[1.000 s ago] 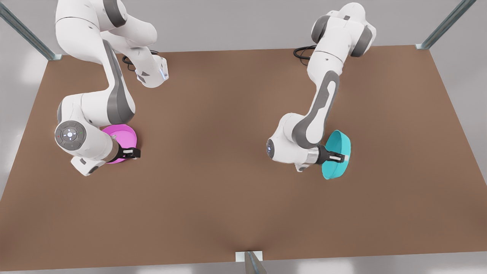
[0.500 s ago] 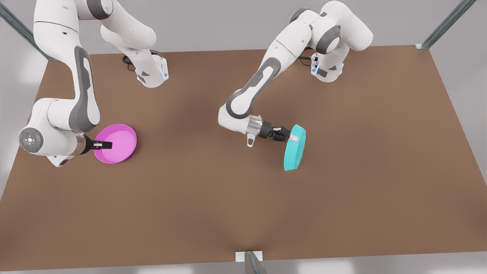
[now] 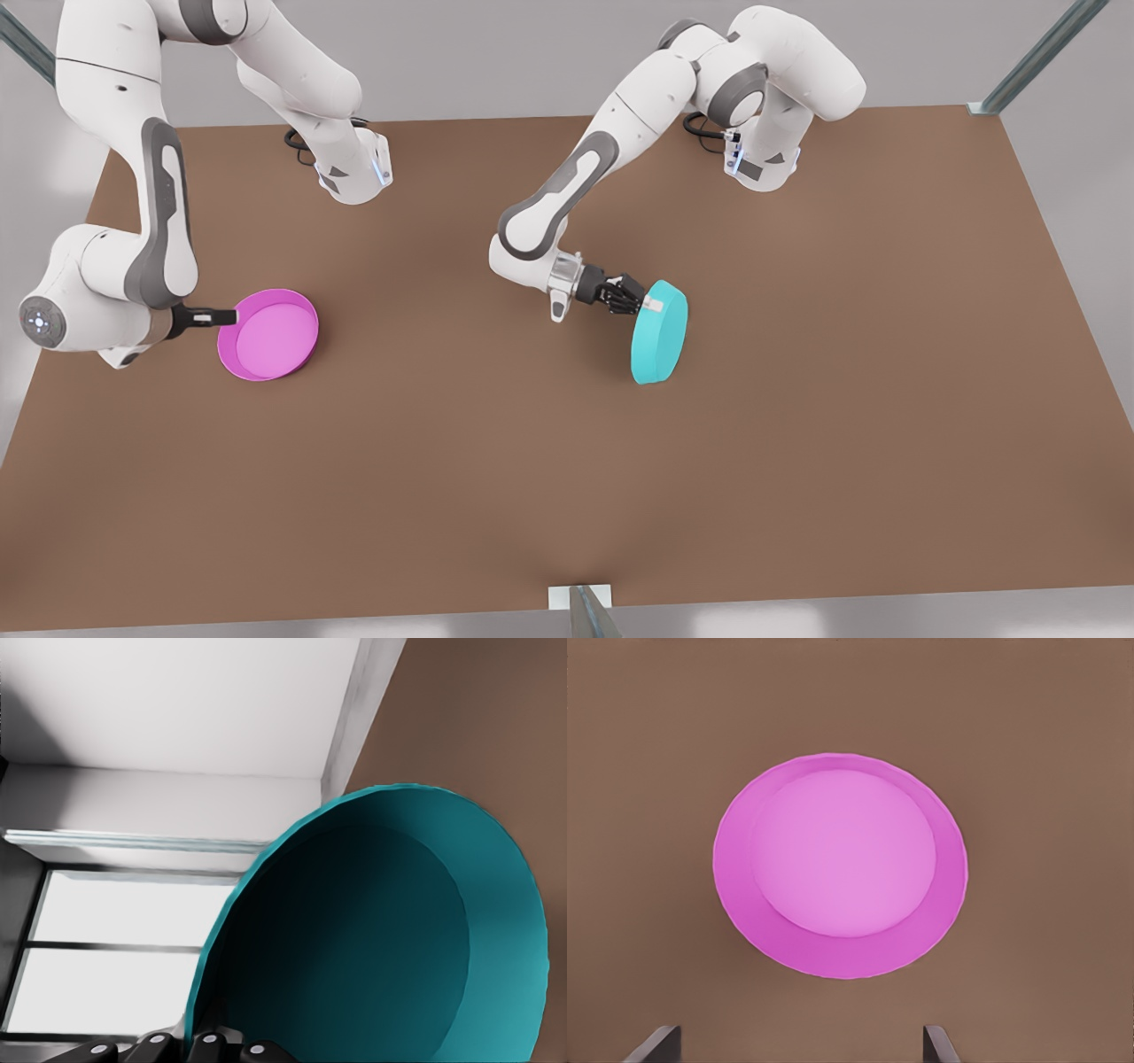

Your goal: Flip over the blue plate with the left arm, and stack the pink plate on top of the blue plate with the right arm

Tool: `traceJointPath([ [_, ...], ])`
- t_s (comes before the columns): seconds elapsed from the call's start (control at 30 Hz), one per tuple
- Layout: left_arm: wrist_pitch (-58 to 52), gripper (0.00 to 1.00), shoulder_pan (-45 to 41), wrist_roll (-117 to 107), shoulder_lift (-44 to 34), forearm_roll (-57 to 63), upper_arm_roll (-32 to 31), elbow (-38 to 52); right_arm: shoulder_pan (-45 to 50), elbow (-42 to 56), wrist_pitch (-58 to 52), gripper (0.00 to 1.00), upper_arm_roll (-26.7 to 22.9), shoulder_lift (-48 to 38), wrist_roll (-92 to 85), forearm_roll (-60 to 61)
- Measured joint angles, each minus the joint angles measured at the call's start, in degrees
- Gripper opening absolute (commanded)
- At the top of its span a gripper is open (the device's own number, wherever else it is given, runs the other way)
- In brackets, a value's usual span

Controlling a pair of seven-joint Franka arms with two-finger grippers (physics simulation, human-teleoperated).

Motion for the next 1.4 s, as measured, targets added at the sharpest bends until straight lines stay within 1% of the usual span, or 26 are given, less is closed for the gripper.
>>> traceJointPath([
  [0.07,-0.19,0.23,-0.34,-1.50,0.67,0.02,0.00,0.04,-0.23,-3.75,5.13,1.00,0.01,-0.42,-0.04,0.00],
  [0.13,-0.60,0.23,-0.85,-1.99,1.08,0.08,0.09,0.13,-0.36,-9.14,15.01,1.00,0.00,-1.63,-0.29,0.00],
  [0.17,-0.91,0.28,-1.16,-2.11,1.21,0.08,0.09,0.13,-0.60,-10.35,16.35,1.00,0.01,-1.84,-1.27,0.00],
  [0.2,-1.03,0.94,-1.24,-2.25,1.34,-0.06,0.10,0.13,-1.36,-10.56,17.18,1.00,0.00,-1.68,-2.13,0.00],
  [0.23,-1.00,1.00,-1.28,-2.49,1.34,-0.42,0.05,0.12,-2.25,-11.59,19.53,1.00,0.01,-1.67,-3.26,0.00],
  [0.33,-2.59,1.00,-1.81,-3.55,2.49,-1.16,0.02,1.69,-3.00,-11.91,20.60,1.00,0.01,-1.27,-3.77,0.00],
  [0.4,-3.55,1.00,-2.72,-3.52,2.75,-1.78,-0.15,2.14,-5.44,-11.91,22.24,1.00,0.01,-0.77,-6.31,0.09],
  [0.5,-5.11,1.00,-3.08,-3.52,3.00,-4.31,-1.65,4.13,-8.58,-8.08,24.18,1.00,0.01,5.51,-13.51,3.49],
  [0.57,-5.74,1.00,-4.22,-3.52,3.50,-7.59,-1.74,7.01,-10.46,-6.41,23.94,1.00,0.01,7.61,-20.29,7.76],
  [0.7,-6.83,1.00,-4.76,-4.57,3.44,-19.92,-1.73,13.12,-12.77,-5.05,23.64,1.00,0.00,10.31,-25.45,9.75],
  [0.83,-9.12,1.00,-5.02,-12.30,3.10,-35.46,-1.66,20.77,-14.45,-7.76,24.35,1.00,0.00,10.46,-25.92,9.84],
  [0.9,-9.45,1.00,-3.85,-16.14,-1.05,-44.41,-1.48,24.50,-14.95,-8.87,24.02,1.00,0.01,10.54,-27.63,9.84],
  [0.93,-9.92,1.00,-1.21,-16.17,-4.36,-48.56,-1.45,24.94,-14.87,-8.99,24.00,1.00,0.01,10.54,-27.64,9.84],
  [0.97,-9.98,1.00,3.47,-15.96,-8.35,-52.26,-1.45,24.91,-14.77,-9.26,24.00,1.00,0.01,10.59,-27.64,9.84],
  [1.0,-9.77,1.00,12.64,-15.42,-12.22,-55.93,-1.47,24.91,-14.70,-9.27,24.09,1.00,0.03,10.96,-27.71,9.84],
  [1.03,-9.39,1.00,20.86,-13.17,-13.94,-59.21,-1.51,25.04,-14.69,-9.23,24.27,1.00,0.01,11.44,-27.72,9.84],
  [1.07,-8.46,1.00,31.33,-8.33,-14.39,-61.73,-1.44,25.61,-14.58,-9.27,24.42,1.00,0.01,11.66,-27.72,9.84],
  [1.1,-4.91,1.00,42.40,-0.82,-14.34,-63.65,-1.47,25.70,-14.49,-9.24,24.97,1.00,0.01,12.32,-27.72,9.84],
  [1.13,1.30,1.00,54.48,12.20,-14.22,-64.86,-1.06,25.70,-14.50,-9.21,25.56,1.00,0.01,13.14,-27.79,9.84],
  [1.17,5.52,1.00,61.27,27.68,-14.13,-65.44,-1.21,25.62,-14.49,-9.22,25.58,1.00,0.01,13.56,-27.82,9.84],
  [1.2,6.84,1.00,63.38,43.06,-14.13,-64.96,-1.05,25.61,-14.49,-9.19,26.21,1.00,0.01,13.96,-27.86,9.84],
  [1.23,5.40,1.00,63.28,53.30,-18.34,-63.32,-0.92,25.13,-14.57,-9.19,27.05,1.00,0.01,14.61,-27.81,9.82],
  [1.27,5.08,1.00,63.27,54.12,-24.58,-61.64,-0.99,21.31,-14.50,-9.19,27.24,1.00,0.01,14.83,-27.81,9.82],
  [1.33,5.06,1.00,63.03,54.27,-41.33,-59.40,-1.19,6.78,-14.42,-9.10,27.25,1.00,0.01,14.77,-27.81,9.77],
  [1.37,5.52,1.00,62.82,55.15,-42.84,-58.68,-1.45,3.49,-14.32,-9.10,27.25,0.98,0.01,14.76,-27.81,9.75],
  [1.4,8.36,1.00,62.19,58.20,-42.44,-58.11,-1.56,0.05,-14.53,-9.13,27.12,0.83,0.01,14.60,-27.81,9.79],
])
